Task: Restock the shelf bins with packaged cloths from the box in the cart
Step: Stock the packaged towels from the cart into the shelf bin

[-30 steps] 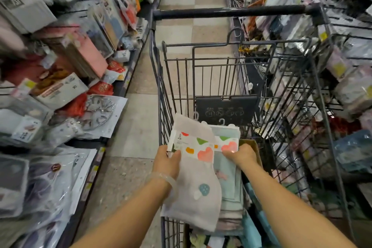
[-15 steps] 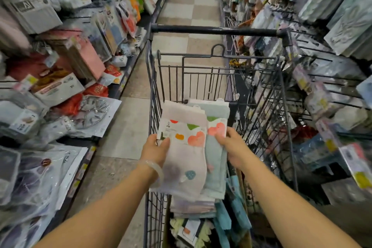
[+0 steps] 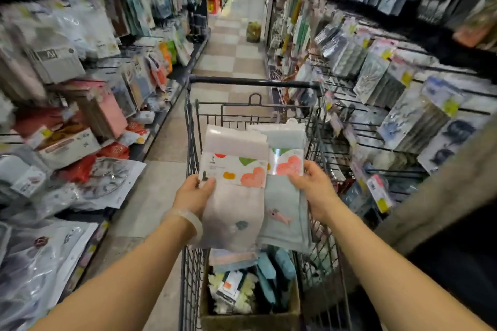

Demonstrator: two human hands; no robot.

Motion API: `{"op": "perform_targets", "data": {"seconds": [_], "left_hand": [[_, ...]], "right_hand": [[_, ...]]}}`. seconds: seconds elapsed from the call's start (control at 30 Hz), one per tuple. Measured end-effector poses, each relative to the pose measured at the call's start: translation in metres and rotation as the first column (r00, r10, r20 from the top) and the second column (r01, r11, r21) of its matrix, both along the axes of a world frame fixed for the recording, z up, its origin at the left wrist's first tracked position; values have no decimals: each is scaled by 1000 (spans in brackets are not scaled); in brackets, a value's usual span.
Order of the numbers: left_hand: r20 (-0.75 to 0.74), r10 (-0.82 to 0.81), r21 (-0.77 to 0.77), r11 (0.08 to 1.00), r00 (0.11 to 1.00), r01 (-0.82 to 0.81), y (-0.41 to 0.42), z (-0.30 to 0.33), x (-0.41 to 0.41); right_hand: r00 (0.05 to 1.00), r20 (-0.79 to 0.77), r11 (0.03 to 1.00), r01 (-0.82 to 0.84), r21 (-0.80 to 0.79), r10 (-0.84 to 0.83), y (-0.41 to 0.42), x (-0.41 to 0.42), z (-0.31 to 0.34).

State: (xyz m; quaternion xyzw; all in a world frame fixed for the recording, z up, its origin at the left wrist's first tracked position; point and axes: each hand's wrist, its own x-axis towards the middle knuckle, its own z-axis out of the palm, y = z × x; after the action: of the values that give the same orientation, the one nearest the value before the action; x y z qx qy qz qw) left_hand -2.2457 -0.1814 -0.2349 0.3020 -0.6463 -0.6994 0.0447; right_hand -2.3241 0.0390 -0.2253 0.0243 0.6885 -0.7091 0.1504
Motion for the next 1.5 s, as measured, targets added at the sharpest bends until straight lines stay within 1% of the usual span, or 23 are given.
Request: {"op": "perform_targets", "data": {"seconds": [0.07, 0.23, 0.37, 0.5, 0.63, 0.77, 0.87, 1.0, 1.17, 1.23, 1.33, 1.43, 1.5], "left_hand": [[-34, -23, 31, 999, 999, 24, 4, 9, 21], [-111, -105, 28, 994, 988, 109, 18, 35, 97], [-216, -158, 103, 978, 964, 183, 42, 59, 172], [-311, -228, 104, 957, 923, 271, 67, 83, 235], [-344, -289, 123, 930, 894, 347, 94, 109, 277], [-381, -359, 131, 891, 852, 434, 128, 130, 301], [-406, -416, 154, 846, 814, 510, 161, 145, 313], [-413, -453, 188, 806, 790, 561, 207, 166, 321], [-447, -456, 185, 795, 770, 578, 263, 185, 317], [-458, -442, 194, 797, 771, 572, 285, 187, 309], [-464, -406, 244, 796, 787, 554, 318, 187, 294], [-458, -354, 292, 806, 815, 514, 351, 185, 276], [-435, -316, 309, 827, 843, 469, 372, 181, 263]], "right_hand": [[998, -62, 999, 32, -12, -32, 8, 27, 13], [974, -212, 996, 89, 21, -82, 30, 113, 44], [951, -284, 992, 124, -5, -120, 50, 191, 67], [925, -342, 987, 156, -49, -163, 76, 264, 88], [912, -355, 978, 187, -94, -208, 106, 320, 110], [872, -423, 969, 237, -71, -245, 143, 362, 130], [846, -454, 958, 280, -67, -279, 175, 386, 142], [833, -441, 937, 346, -56, -334, 231, 404, 161], [830, -395, 917, 381, -117, -395, 318, 402, 190], [855, -359, 928, 348, -136, -374, 353, 394, 198], [909, -298, 956, 266, -121, -290, 408, 370, 198], [951, -227, 976, 192, -100, -210, 448, 331, 187], [973, -168, 982, 140, -125, -160, 462, 302, 172]]}}
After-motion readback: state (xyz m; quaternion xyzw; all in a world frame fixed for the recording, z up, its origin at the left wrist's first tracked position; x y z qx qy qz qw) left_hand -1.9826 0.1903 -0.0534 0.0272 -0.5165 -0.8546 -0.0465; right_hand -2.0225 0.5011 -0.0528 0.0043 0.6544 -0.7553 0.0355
